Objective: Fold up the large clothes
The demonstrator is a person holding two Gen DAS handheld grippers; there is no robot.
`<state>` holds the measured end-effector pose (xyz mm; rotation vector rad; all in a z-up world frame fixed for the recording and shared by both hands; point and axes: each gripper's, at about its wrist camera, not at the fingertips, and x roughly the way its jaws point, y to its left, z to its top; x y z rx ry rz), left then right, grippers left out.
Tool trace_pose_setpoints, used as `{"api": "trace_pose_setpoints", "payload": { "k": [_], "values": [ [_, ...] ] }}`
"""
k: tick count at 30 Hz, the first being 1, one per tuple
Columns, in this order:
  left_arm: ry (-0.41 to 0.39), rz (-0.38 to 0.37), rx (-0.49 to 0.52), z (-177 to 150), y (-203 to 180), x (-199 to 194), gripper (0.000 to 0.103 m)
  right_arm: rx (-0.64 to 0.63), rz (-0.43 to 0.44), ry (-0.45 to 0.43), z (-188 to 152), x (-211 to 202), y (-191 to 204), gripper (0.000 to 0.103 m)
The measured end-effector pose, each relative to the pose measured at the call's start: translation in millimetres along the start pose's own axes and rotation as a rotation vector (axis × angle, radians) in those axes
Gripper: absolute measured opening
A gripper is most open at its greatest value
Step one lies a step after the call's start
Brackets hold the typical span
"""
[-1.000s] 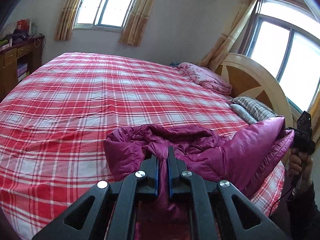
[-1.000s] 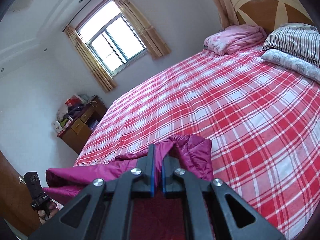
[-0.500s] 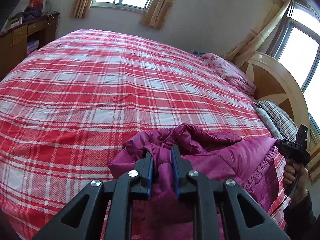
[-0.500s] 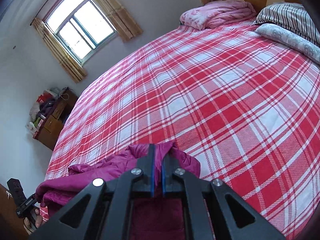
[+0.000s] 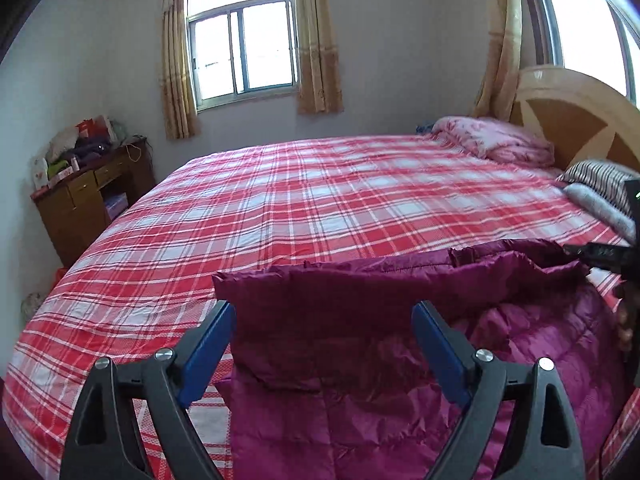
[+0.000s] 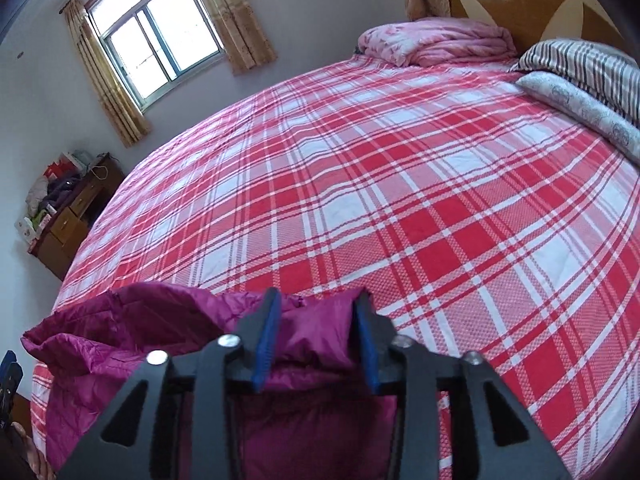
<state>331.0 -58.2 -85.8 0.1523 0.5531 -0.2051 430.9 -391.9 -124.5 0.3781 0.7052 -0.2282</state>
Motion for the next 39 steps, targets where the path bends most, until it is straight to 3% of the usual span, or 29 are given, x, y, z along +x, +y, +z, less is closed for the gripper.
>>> {"api": "trace_pose_setpoints", "payload": {
  "k": [1, 4, 8, 9, 12, 19, 39],
  "values": [
    [0.028, 0.021, 0.004, 1, -6, 8, 0.09, -0.013, 0.0, -0.026, 2, -6, 5, 0.082],
    [0.083, 0.048, -0.005, 1, -13, 31, 0.09, -0.11, 0.011, -0.068, 0, -25, 38, 0.082],
    [0.083, 0.14, 0.04, -2, -25, 51, 0.09, -0.223, 0.121, -0.036, -26, -22, 93, 0.082],
    [0.096, 0.175, 0.042, -5, -25, 60, 0.09, -0.249, 0.12, -0.027, -35, -17, 102, 0.082],
    [0.165, 0.186, -0.014, -12, -15, 84, 0.09, -0.317, 0.079, -0.015, -54, 7, 121, 0.082],
    [0.24, 0.145, -0.131, -29, -1, 118, 0.091, -0.224, 0.065, 0.05, -61, 48, 99, 0.082],
    [0.3, 0.127, -0.177, -34, 2, 146, 0.098, -0.2, 0.05, 0.118, -64, 72, 98, 0.085]
  ]
}}
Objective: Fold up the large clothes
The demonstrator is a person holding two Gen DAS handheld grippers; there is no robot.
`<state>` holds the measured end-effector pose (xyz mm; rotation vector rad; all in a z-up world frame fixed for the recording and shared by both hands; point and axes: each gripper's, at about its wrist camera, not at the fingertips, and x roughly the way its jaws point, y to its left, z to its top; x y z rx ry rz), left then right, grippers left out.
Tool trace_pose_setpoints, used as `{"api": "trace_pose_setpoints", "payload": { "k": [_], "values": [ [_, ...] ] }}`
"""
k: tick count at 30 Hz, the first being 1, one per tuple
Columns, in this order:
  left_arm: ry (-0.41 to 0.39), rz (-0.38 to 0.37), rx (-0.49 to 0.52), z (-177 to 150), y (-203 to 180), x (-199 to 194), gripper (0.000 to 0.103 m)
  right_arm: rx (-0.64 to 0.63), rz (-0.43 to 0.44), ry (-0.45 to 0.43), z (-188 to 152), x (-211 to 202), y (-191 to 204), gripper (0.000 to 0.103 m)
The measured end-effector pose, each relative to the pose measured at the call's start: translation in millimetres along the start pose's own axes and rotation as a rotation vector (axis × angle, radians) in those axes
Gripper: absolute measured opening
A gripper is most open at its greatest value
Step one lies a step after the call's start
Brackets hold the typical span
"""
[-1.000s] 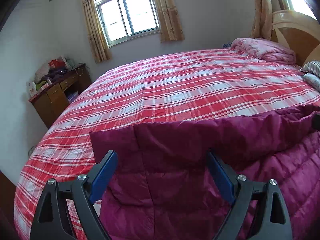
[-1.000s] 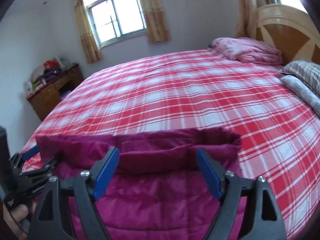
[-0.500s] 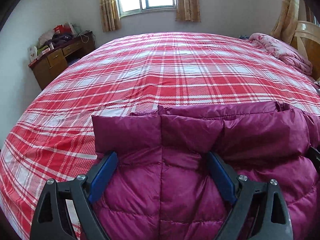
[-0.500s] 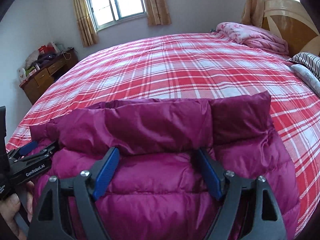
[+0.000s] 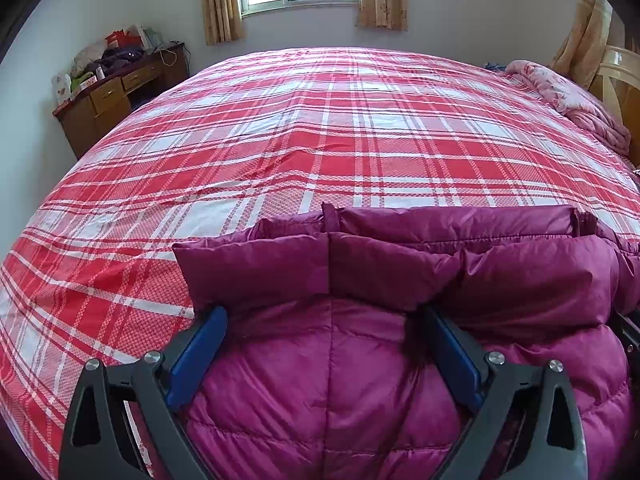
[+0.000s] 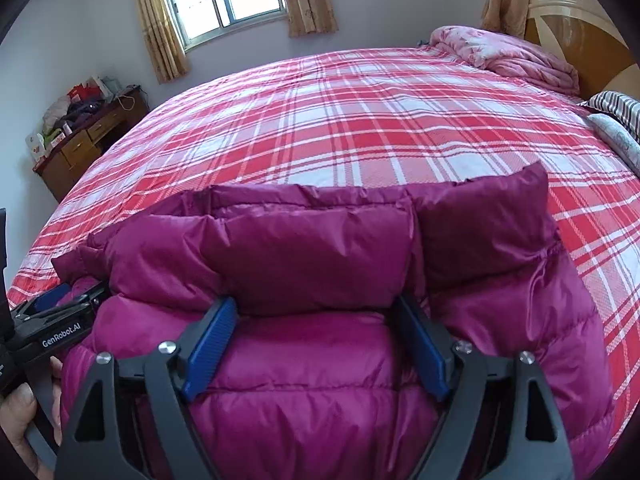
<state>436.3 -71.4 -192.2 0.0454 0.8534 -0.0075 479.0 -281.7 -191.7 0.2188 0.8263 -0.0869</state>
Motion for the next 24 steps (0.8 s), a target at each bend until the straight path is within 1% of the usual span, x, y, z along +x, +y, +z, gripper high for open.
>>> {"api": "trace_pose_setpoints", "payload": {
  "k": [12, 18, 24],
  "values": [
    [0.026, 0.048, 0.028, -1, -6, 7, 0.102, -0.028, -0.03, 0.044, 0, 10, 5, 0.092],
    [0.029, 0.069, 0.041, -1, -9, 9, 0.102, -0.052, -0.065, 0.063, 0, 14, 9, 0.093],
    [0.027, 0.075, 0.044, -1, -10, 9, 0.102, -0.07, -0.086, 0.079, 0, 17, 12, 0.096]
  ]
}}
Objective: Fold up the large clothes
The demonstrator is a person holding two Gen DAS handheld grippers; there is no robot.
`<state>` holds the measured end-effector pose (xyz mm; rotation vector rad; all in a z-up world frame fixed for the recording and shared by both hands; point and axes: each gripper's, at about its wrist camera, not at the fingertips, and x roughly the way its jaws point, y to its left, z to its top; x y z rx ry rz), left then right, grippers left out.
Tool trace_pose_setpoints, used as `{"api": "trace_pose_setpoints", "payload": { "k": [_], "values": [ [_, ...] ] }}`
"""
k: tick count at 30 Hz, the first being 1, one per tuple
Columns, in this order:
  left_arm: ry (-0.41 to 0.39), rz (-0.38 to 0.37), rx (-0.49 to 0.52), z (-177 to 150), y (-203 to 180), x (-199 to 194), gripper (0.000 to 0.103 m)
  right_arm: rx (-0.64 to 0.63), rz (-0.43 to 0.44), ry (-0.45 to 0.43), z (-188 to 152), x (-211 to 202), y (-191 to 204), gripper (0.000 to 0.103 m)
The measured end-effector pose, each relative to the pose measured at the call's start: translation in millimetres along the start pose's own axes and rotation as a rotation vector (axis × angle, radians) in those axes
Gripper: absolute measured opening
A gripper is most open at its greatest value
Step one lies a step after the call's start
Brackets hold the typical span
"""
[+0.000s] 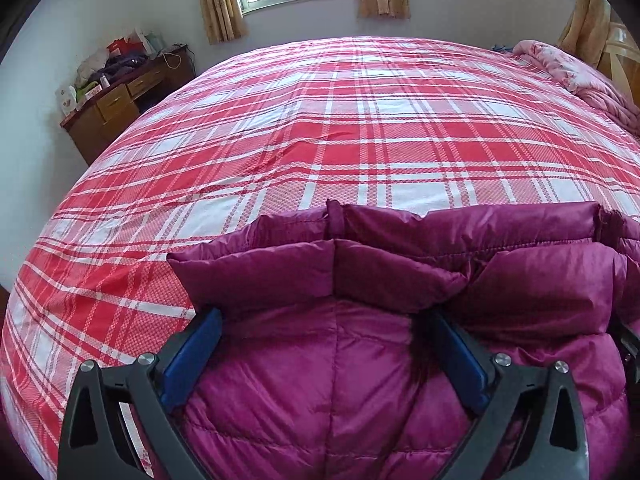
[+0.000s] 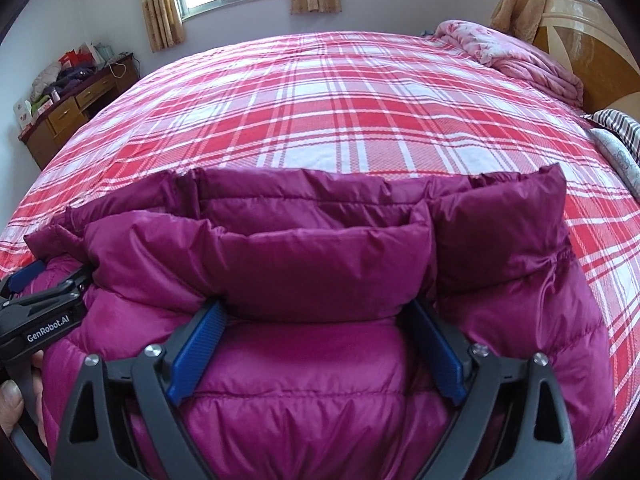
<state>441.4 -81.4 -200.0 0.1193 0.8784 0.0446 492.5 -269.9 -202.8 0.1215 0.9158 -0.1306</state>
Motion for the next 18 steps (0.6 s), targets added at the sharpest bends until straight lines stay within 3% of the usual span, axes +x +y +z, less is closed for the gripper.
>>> {"api": "trace_pose_setpoints", "payload": {
  "k": [18],
  "values": [
    [-0.004, 0.015, 0.006, 0.5, -1.3, 0.7, 0.102, -0.023, -0.036, 0.024, 1.9, 2.5, 5.6, 0.098]
  ]
}}
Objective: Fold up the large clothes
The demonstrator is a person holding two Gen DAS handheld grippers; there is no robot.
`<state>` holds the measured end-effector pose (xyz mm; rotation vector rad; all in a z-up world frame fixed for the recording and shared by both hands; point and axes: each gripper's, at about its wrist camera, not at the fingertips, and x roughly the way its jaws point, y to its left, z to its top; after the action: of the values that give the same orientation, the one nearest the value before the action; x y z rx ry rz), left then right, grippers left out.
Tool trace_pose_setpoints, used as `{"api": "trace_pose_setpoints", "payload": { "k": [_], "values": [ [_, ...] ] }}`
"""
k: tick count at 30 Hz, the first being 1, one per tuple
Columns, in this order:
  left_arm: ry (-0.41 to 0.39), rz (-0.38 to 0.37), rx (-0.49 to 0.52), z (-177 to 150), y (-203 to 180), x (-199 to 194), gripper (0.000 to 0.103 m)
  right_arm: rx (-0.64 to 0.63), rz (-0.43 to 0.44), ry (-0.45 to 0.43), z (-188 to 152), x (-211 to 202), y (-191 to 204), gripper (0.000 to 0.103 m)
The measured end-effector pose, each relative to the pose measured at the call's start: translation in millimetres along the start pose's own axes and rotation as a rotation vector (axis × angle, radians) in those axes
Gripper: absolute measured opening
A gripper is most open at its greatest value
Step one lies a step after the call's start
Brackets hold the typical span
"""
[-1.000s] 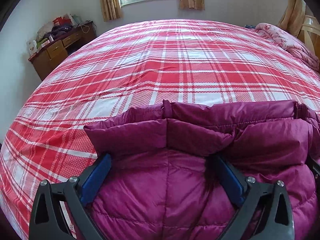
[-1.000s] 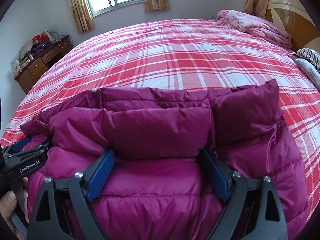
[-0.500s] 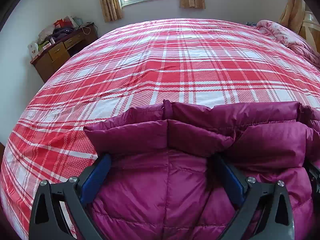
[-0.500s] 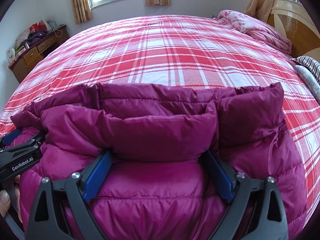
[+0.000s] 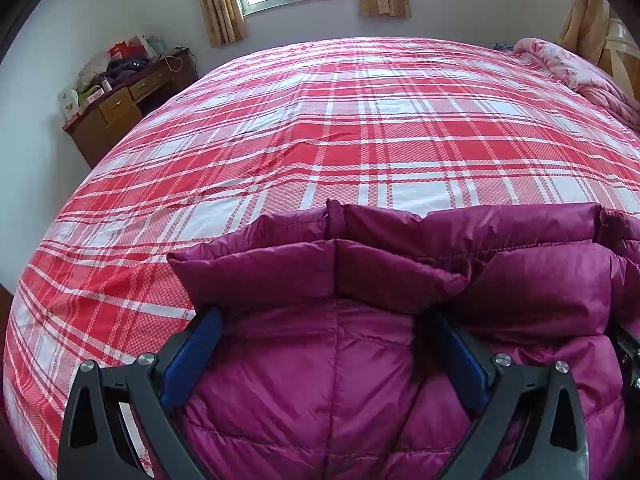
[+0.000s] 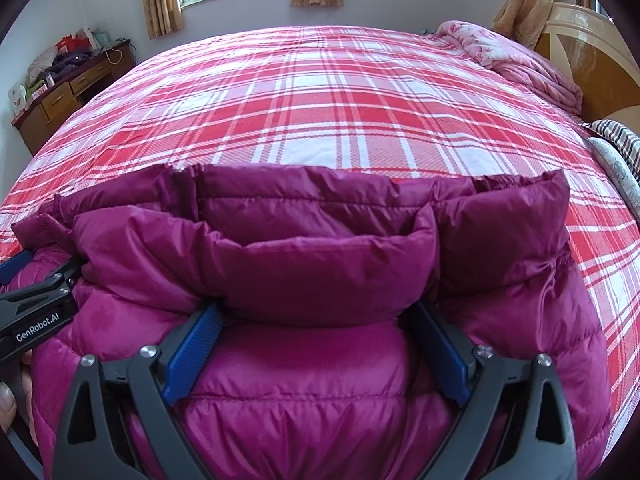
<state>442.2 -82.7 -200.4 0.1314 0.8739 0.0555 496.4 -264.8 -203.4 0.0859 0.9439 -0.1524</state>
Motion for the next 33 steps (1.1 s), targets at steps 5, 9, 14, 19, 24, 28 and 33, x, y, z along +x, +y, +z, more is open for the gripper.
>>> {"api": "trace_pose_setpoints", "payload": {
  "k": [5, 9, 14, 19, 24, 28, 33],
  "values": [
    [-0.007, 0.009, 0.004, -1, -1, -1, 0.102, 0.02, 0.041, -0.053, -7, -23, -1, 0.097],
    [-0.008, 0.008, 0.002, -1, -1, -1, 0.102, -0.014, 0.072, -0.113, -19, -49, 15, 0.097],
    [-0.006, -0.001, -0.007, -1, 0, 0, 0.102, -0.088, 0.042, -0.095, -29, -34, 34, 0.097],
    [-0.005, 0.001, -0.007, -1, -1, -1, 0.102, -0.093, 0.026, -0.063, -26, -21, 35, 0.099],
    [-0.006, 0.004, -0.006, -1, -1, -1, 0.102, -0.101, 0.003, -0.043, -27, -16, 38, 0.101],
    [-0.006, 0.004, -0.006, -1, -2, -1, 0.102, -0.108, -0.008, -0.032, -30, -15, 39, 0.102],
    [-0.006, 0.004, -0.006, -1, -2, -1, 0.102, -0.111, -0.019, -0.025, -29, -14, 39, 0.102]
  ]
}}
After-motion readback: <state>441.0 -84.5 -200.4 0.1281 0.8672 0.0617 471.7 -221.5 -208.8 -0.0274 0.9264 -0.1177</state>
